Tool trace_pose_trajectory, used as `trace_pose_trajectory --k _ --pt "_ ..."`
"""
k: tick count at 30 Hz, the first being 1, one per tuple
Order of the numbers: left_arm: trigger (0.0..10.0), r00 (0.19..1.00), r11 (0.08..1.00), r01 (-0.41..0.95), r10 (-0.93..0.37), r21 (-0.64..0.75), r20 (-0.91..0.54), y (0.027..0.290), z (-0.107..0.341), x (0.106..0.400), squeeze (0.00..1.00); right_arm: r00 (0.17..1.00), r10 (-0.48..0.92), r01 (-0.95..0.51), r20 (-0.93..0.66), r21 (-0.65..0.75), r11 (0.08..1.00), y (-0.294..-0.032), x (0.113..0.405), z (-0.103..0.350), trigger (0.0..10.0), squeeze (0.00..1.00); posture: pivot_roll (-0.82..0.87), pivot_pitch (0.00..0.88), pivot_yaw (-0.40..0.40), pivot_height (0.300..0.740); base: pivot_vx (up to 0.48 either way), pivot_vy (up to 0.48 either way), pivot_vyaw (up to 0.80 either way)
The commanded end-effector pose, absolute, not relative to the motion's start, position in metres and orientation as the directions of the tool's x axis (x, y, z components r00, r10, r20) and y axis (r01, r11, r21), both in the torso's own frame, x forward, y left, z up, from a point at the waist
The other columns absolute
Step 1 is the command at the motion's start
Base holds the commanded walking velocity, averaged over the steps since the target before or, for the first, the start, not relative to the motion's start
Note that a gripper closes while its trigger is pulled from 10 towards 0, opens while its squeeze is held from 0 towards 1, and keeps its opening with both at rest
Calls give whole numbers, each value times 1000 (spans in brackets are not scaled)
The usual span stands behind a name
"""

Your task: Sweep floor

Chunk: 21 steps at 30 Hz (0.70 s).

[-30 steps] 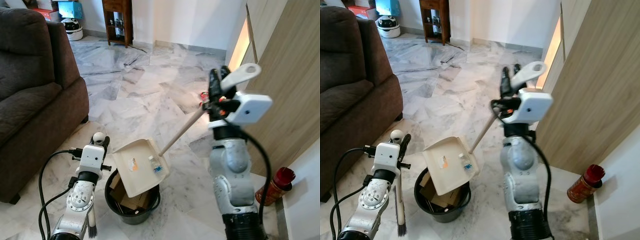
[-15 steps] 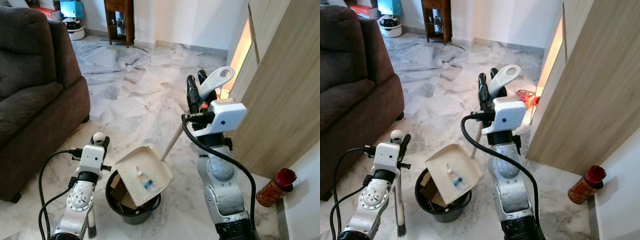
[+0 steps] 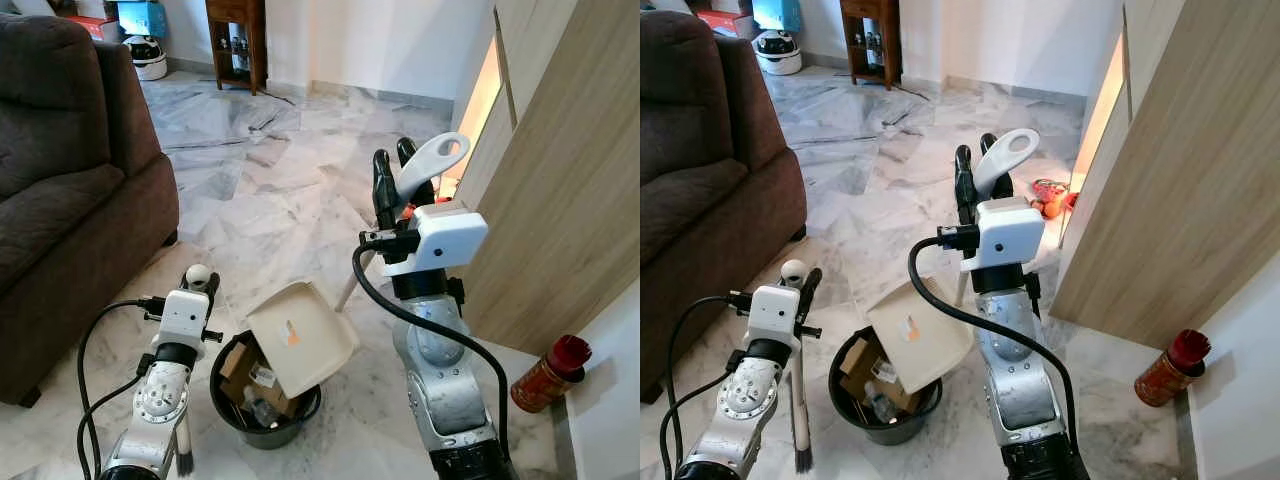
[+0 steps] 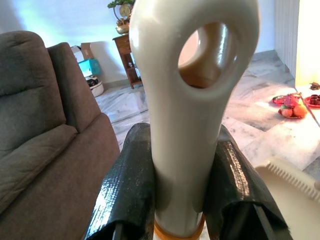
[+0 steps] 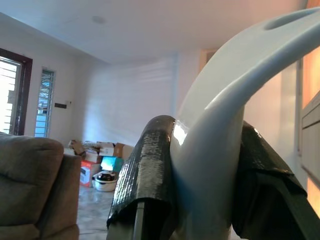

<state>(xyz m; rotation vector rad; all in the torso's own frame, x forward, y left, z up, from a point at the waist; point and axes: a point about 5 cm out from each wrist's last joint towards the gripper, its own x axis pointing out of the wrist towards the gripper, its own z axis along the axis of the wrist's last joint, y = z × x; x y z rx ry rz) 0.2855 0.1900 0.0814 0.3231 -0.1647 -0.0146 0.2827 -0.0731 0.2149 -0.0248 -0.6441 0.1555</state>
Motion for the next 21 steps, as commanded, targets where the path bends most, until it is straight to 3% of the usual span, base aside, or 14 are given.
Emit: trace_pose_trajectory --k 1,8,14,21 --pt "10000 977 942 2 -73 337 198 184 88 287 0 710 147 -126 688 -82 989 -71 274 236 10000 0 65 0 -42 740 0 0 0" --pt "10000 976 940 11 -83 341 199 182 88 288 0 717 101 -42 690 -102 994 -85 282 238 10000 0 63 0 -45 740 0 0 0" --pt "10000 975 940 15 -88 340 202 181 89 288 0 710 18 127 704 -153 980 -121 297 243 10000 0 57 0 -44 740 0 0 0" --pt "10000 975 941 16 -89 339 201 181 89 289 0 760 -51 217 648 -178 960 -144 308 229 10000 0 55 0 -48 740 0 0 0"
